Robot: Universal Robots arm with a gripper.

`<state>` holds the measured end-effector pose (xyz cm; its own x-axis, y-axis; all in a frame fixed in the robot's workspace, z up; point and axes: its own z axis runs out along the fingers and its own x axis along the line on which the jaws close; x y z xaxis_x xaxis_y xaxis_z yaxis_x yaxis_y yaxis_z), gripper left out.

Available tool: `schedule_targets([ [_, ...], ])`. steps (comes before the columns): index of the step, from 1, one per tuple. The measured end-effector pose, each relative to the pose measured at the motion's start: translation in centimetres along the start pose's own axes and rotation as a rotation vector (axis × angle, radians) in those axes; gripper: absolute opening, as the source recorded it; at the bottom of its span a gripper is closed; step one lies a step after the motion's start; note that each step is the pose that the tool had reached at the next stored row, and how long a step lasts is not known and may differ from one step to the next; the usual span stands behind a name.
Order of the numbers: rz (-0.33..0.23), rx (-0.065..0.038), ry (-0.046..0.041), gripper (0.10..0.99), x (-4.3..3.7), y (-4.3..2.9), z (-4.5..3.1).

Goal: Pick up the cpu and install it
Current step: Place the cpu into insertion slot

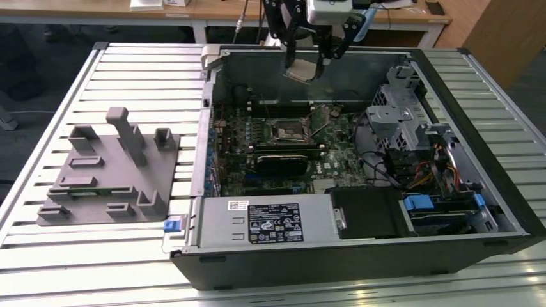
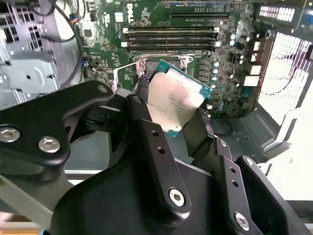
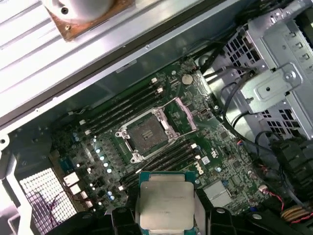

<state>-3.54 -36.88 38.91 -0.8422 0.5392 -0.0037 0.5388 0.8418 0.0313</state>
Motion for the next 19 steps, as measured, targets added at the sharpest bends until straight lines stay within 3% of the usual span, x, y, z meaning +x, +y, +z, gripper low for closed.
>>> schedule_targets([
  [19, 0.339, 0.001, -0.0107, 0.533, 0.0, -0.01, 0.39],
])
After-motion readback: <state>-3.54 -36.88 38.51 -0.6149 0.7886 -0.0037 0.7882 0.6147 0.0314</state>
